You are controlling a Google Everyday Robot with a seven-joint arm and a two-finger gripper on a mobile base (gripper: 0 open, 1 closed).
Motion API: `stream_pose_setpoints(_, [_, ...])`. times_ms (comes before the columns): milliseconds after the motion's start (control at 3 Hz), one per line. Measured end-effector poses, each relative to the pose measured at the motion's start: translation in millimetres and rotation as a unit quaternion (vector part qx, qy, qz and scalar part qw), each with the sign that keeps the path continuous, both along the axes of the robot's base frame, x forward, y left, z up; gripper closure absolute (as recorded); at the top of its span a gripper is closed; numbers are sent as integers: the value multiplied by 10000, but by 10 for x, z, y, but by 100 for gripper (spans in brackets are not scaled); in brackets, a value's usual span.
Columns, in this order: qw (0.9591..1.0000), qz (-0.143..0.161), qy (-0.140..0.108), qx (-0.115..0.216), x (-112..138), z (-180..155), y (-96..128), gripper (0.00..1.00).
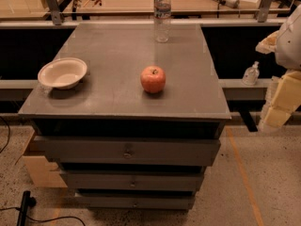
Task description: Pick apple
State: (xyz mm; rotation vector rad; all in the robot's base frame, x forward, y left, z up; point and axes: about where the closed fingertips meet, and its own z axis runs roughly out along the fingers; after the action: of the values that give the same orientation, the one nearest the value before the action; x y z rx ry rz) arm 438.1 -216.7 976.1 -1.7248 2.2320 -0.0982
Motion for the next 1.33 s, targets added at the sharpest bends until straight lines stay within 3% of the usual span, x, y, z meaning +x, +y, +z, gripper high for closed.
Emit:
stream_pose_setpoints(333, [10000,0,-1,1,0,0,0,0])
stream_pose_setpoints(667, [9985,-235,-143,469,139,-56,82,0])
stream_pose_setpoints(1000, [9888,-275,-357,1421,419,-221,344,0])
stream_pose_setpoints(1333, [9674,-75,-595,2459,735,-347,738,0])
